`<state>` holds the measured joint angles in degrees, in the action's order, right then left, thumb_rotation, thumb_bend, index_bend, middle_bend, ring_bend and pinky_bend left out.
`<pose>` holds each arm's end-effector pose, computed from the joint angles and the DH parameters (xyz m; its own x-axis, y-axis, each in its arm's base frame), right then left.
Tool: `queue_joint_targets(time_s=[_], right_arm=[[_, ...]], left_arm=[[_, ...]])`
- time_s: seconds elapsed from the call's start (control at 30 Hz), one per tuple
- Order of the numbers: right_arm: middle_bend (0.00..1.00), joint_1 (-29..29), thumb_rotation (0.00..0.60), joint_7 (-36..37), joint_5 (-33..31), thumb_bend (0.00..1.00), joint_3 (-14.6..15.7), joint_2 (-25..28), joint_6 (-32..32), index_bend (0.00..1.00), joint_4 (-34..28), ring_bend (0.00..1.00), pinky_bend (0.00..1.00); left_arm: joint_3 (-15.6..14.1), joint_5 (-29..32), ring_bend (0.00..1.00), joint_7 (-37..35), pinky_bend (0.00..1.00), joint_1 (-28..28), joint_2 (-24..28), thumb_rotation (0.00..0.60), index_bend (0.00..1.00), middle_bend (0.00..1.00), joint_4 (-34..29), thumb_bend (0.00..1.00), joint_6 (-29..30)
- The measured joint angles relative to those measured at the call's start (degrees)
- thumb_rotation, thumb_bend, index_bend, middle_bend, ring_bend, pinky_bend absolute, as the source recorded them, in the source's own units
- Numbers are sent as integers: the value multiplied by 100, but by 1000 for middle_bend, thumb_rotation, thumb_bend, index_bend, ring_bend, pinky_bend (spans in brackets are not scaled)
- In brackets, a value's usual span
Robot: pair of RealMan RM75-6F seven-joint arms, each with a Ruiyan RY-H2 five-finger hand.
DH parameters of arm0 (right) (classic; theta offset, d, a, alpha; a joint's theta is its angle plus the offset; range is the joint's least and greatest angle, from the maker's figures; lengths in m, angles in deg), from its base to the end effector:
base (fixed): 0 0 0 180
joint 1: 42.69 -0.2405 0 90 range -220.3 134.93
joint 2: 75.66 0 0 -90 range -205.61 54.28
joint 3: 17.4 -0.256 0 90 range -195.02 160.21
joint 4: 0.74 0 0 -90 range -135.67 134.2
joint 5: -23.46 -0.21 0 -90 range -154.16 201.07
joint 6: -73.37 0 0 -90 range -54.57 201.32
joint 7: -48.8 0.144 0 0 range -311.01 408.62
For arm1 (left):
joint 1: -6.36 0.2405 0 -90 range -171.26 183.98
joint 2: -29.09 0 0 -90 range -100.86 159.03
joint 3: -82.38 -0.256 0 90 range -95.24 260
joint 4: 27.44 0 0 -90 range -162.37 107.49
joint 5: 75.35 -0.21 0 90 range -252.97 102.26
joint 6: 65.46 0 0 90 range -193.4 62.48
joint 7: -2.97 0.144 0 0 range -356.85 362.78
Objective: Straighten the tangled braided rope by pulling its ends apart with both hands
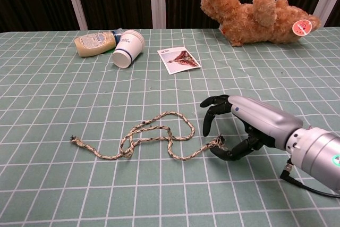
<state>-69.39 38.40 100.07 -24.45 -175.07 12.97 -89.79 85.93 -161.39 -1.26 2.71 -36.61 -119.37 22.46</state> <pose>-0.1470 -0.2478 -0.0668 0.1174 -0.3951 0.9111 -0.9541 -0.2994 -0.0069 -0.3100 0.1767 0.1591 0.3064 -0.0502 0.9506 0.9518 0.0042 -0.3066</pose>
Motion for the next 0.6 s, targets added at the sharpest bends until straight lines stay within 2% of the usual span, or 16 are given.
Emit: queue_joint_targets(time_s=[0.6], right_arm=[[166,-65,600,-87,-294,351,15,-149,29,517,190,0,0]], left_arm=[[3,13,0,-24,0,-16,2,600,63,0,2,131,-22]])
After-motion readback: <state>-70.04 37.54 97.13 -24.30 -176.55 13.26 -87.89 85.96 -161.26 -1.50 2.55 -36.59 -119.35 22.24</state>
